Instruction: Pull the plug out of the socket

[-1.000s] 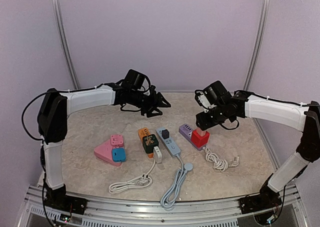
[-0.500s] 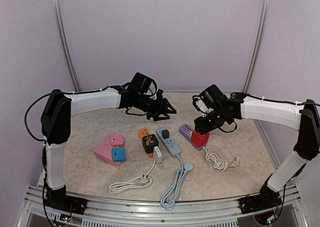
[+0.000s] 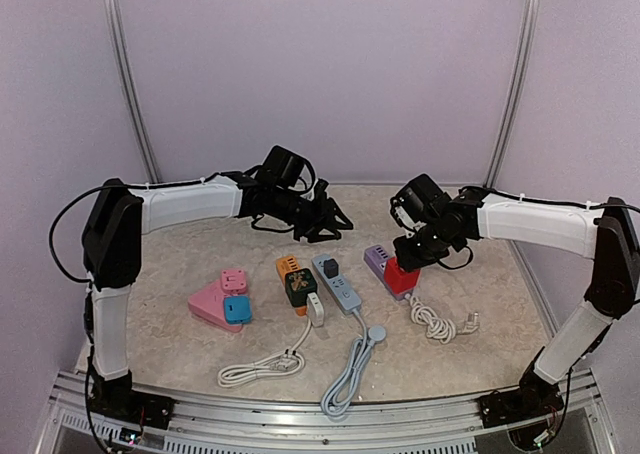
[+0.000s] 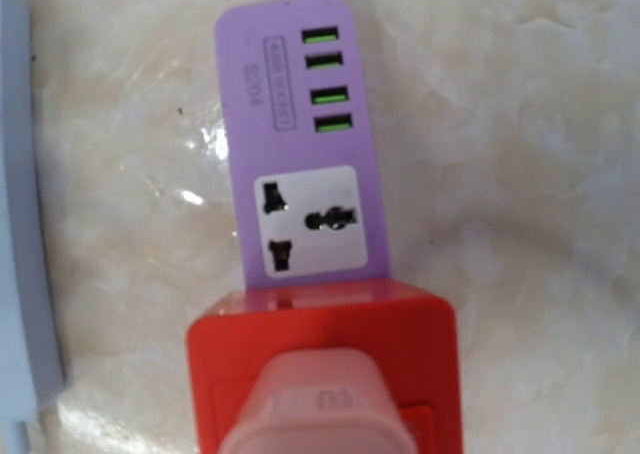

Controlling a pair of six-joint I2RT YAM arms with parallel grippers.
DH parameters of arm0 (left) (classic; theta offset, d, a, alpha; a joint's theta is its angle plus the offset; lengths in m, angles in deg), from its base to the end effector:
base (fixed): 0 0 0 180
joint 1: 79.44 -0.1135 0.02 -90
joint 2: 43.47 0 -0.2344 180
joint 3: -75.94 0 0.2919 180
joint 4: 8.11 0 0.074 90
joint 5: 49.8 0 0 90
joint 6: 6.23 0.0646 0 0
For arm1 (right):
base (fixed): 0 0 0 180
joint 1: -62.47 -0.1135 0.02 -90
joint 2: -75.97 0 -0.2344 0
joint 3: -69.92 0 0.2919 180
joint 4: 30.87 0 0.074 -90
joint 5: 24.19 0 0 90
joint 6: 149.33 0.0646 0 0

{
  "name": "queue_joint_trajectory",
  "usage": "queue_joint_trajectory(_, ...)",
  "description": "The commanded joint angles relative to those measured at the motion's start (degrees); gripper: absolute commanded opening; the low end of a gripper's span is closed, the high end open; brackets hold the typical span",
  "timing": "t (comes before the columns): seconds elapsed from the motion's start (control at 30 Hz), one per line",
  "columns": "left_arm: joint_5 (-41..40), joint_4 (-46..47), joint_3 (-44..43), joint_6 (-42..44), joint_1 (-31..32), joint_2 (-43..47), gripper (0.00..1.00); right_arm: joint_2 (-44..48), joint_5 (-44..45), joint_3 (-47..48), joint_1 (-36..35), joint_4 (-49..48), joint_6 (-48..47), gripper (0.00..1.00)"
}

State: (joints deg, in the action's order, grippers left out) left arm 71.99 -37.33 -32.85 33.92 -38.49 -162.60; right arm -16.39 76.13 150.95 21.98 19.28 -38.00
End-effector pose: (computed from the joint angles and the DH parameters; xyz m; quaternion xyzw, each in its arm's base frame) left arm 0.3709 -0.3669 0.1838 0.0488 0.8765 -0.4658 0.1113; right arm 0.2977 0.2389 0.1695 -0.1388 0.9555 0.0512 0.2553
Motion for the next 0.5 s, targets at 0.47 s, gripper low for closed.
queue_joint_trajectory(0.47, 2.0, -2.7, -3.6, 4.2, 2.6, -4.9, 0.13, -7.5, 1.1, 8.7, -4.5, -5.2, 12.8, 0.49)
